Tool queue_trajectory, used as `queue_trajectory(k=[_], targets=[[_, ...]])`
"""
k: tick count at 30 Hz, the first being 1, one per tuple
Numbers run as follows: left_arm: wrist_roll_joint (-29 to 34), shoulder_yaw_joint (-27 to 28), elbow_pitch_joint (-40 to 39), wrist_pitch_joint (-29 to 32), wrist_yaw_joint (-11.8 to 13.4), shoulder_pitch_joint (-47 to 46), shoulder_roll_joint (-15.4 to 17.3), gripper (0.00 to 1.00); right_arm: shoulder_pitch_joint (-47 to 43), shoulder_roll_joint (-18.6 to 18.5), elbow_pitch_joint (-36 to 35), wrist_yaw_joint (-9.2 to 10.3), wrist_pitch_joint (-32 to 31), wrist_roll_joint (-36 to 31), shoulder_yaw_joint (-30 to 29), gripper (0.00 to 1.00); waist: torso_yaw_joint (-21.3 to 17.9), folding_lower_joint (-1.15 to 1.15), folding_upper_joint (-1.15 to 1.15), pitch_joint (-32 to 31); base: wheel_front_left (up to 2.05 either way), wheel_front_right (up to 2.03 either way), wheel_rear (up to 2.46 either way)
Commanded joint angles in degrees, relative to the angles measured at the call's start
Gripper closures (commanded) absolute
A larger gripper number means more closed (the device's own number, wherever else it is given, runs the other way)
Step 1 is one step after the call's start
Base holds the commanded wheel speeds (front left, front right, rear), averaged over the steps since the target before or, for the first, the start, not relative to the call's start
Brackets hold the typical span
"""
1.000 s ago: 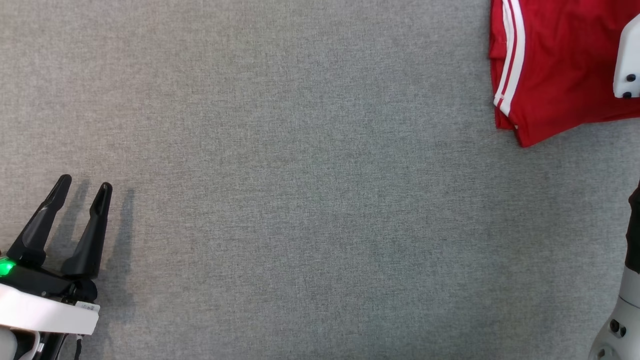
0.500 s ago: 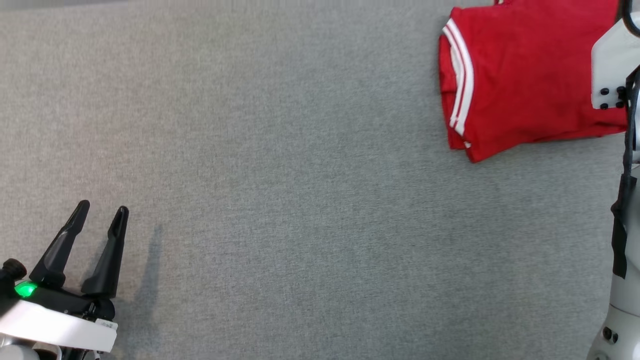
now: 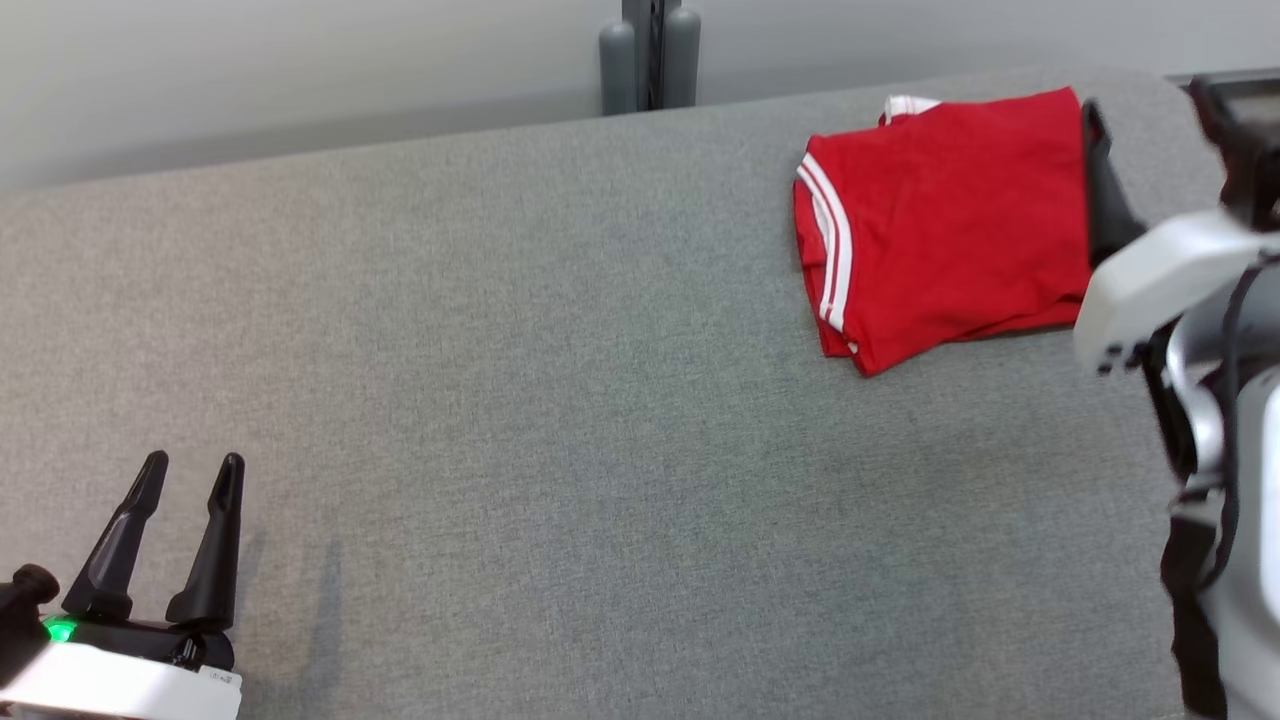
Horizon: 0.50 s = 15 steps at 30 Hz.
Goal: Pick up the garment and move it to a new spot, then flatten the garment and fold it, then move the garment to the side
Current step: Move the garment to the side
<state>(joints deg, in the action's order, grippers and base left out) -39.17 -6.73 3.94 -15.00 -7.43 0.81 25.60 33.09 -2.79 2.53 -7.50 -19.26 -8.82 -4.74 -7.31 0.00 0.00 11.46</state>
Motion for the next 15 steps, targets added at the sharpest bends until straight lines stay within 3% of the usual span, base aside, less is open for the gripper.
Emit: queue_trajectory(k=[1,8,15], targets=[[0.33,0.43,0.21,-0.18,-0.11,0.35,-0.21,0.0,-1.17,-0.3,-0.34,0.01,0.51,0.43,0.19,0.0,-0.34,0.0,0.0,-1.3,0.0,0.0,0.0],[2.1,3.56,0.49,-0.18,-0.11,2.03,-2.67,0.0,-11.39,-0.31,-3.0,0.01,5.35,6.5,2.51,0.0,-0.08,0.0,0.0,-4.08,0.0,0.0,0.0],[3.88,5.41,0.58,-0.12,-0.11,3.7,-6.37,0.0,-21.21,-0.3,-0.66,0.01,14.8,12.11,3.92,0.0,0.94,0.0,0.0,-7.42,0.0,0.0,0.0]])
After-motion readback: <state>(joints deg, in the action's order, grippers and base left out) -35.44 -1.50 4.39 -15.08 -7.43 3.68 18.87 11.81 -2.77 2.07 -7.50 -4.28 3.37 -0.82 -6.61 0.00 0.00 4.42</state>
